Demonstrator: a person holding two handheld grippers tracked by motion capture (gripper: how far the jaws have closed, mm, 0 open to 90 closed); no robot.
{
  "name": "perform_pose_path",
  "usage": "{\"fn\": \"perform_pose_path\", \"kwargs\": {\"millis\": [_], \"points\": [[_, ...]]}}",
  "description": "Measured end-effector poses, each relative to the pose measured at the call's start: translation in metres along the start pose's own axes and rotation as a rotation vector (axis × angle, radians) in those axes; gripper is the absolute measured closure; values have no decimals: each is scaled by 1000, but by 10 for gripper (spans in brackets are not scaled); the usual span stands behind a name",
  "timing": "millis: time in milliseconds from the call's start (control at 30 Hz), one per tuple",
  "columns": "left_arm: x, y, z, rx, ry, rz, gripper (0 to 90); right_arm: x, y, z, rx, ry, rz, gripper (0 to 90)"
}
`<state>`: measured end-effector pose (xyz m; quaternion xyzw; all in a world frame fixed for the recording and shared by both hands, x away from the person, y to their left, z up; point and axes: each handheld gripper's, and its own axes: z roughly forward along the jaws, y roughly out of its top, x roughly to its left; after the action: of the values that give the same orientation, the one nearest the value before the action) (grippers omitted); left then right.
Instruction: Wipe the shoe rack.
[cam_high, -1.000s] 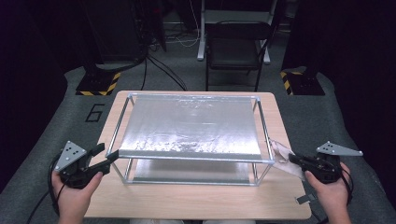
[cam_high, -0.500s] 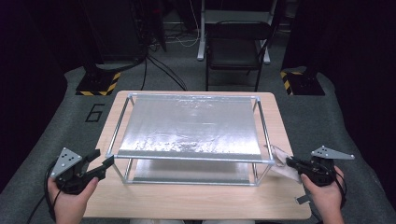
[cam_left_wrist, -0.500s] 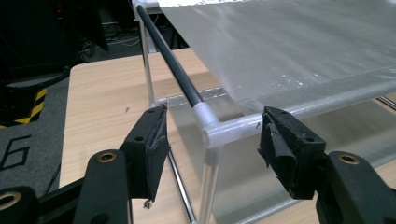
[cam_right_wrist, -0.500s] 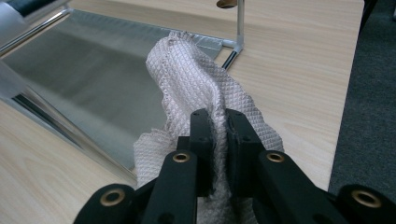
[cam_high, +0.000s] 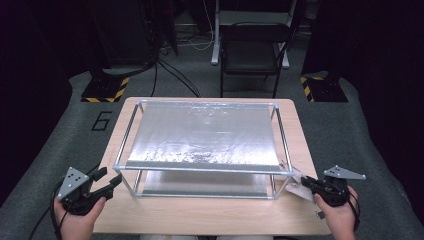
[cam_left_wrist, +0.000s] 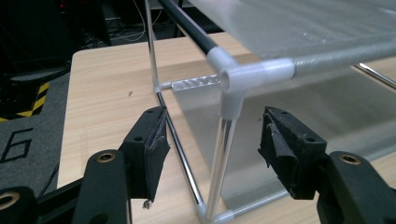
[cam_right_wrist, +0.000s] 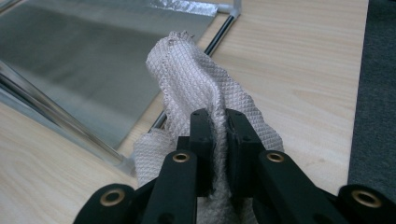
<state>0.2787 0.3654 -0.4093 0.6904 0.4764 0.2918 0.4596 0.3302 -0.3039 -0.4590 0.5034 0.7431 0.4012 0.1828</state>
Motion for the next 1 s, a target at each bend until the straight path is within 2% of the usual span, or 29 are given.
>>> {"fn": "perform_pose_path", "kwargs": {"millis": [133, 333, 367, 533, 667, 700, 733, 767, 800, 833, 900, 933, 1000], "points": [[2, -9, 3, 5, 9, -14, 410, 2, -9, 8, 18, -28, 0, 822], [4, -22, 9, 18, 8, -13, 410, 3, -20, 18, 35, -65, 3, 820], [5, -24, 9, 18, 9, -13, 410, 4, -22, 20, 37, -67, 15, 819], [7, -34, 12, 13, 13, -18, 410, 2, -30, 27, 42, -62, 19, 816], [9, -41, 15, 11, 21, -28, 409, 4, -34, 31, 62, -77, 17, 814], [9, -43, 15, 18, 21, -28, 409, 5, -36, 33, 51, -104, 20, 814], [9, -45, 16, 21, 21, -30, 408, 5, -36, 32, 76, -97, 29, 814], [9, -46, 16, 22, 22, -28, 408, 4, -37, 32, 79, -100, 24, 814], [9, -49, 17, 20, 25, -31, 408, 5, -39, 33, 79, -110, 50, 814], [10, -50, 17, 27, 26, -30, 407, 2, -41, 33, 77, -114, 35, 814], [11, -53, 18, 32, 32, -31, 407, 1, -43, 32, 76, -117, 40, 815], [12, -54, 19, 24, 38, -35, 406, 1, -45, 33, 68, -135, 53, 814], [13, -56, 18, 36, 39, -36, 405, -1, -47, 31, 68, -138, 38, 815]]}}
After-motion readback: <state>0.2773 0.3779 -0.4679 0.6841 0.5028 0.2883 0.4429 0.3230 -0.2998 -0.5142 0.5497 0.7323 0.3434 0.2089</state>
